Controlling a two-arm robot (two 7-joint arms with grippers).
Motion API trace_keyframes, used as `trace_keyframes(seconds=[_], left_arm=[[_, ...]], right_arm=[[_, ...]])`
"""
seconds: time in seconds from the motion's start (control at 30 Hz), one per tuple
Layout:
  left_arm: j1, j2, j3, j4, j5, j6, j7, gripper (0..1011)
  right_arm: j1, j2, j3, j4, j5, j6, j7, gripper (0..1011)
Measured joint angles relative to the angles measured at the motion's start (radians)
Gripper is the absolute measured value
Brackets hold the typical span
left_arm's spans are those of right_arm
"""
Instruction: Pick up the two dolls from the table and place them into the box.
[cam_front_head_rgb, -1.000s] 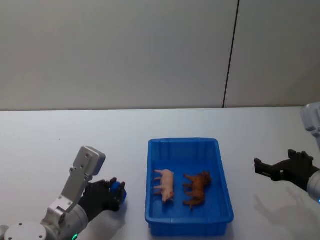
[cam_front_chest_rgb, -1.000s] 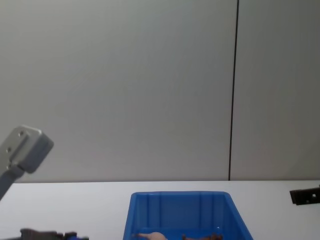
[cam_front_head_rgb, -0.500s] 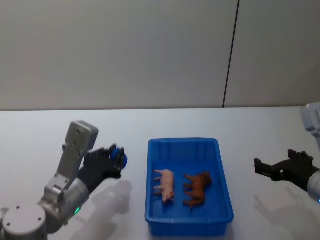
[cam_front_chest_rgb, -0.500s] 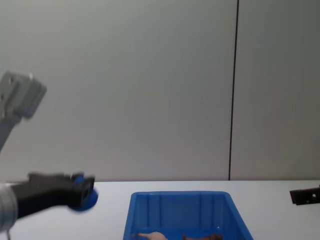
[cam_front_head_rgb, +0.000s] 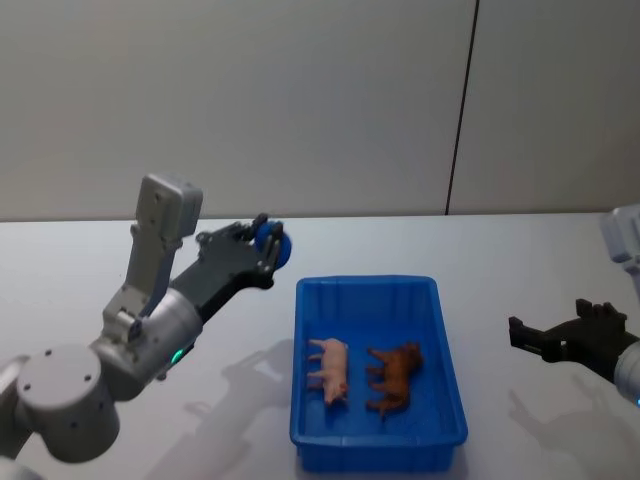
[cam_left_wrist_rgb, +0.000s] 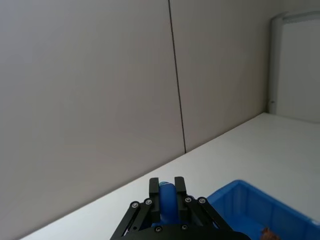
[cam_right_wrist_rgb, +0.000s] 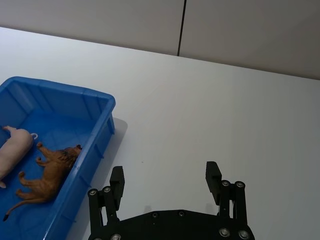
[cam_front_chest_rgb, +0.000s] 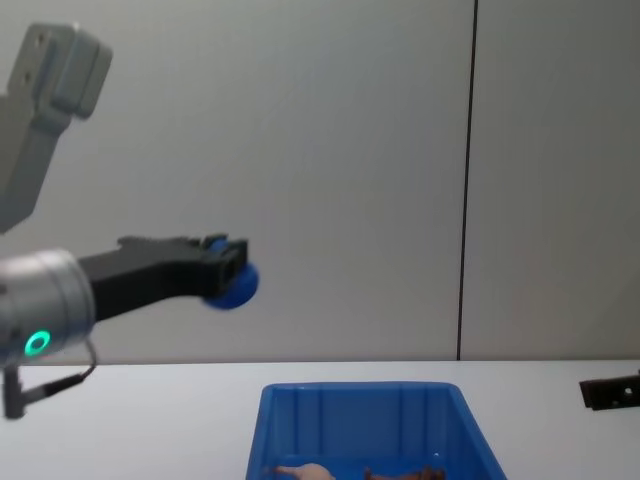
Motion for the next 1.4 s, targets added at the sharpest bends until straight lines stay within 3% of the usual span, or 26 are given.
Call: trace_keyframes(seconds=[0.27,0.6,1.17,1.4], left_arm=[[-0.052,-0.026,0.0,0.036,-0.024,0.004,-0.106,184],[-0.093,-0.041,0.006,0.077,-0.032,0.064,-0.231,184],[-0.119,-0.05,0.016,0.111,-0.012,0.105,-0.302,184],[-0.123,-0.051,0.018,0.117,-0.008,0.111,-0.313,357]], right_arm=[[0.0,0.0,0.0,0.0,0.0,0.0,0.0,1001],[0.0,0.0,0.0,0.0,0.0,0.0,0.0,1001],[0.0,0.0,0.0,0.0,0.0,0.0,0.0,1001],[0.0,0.0,0.0,0.0,0.0,0.0,0.0,1001]])
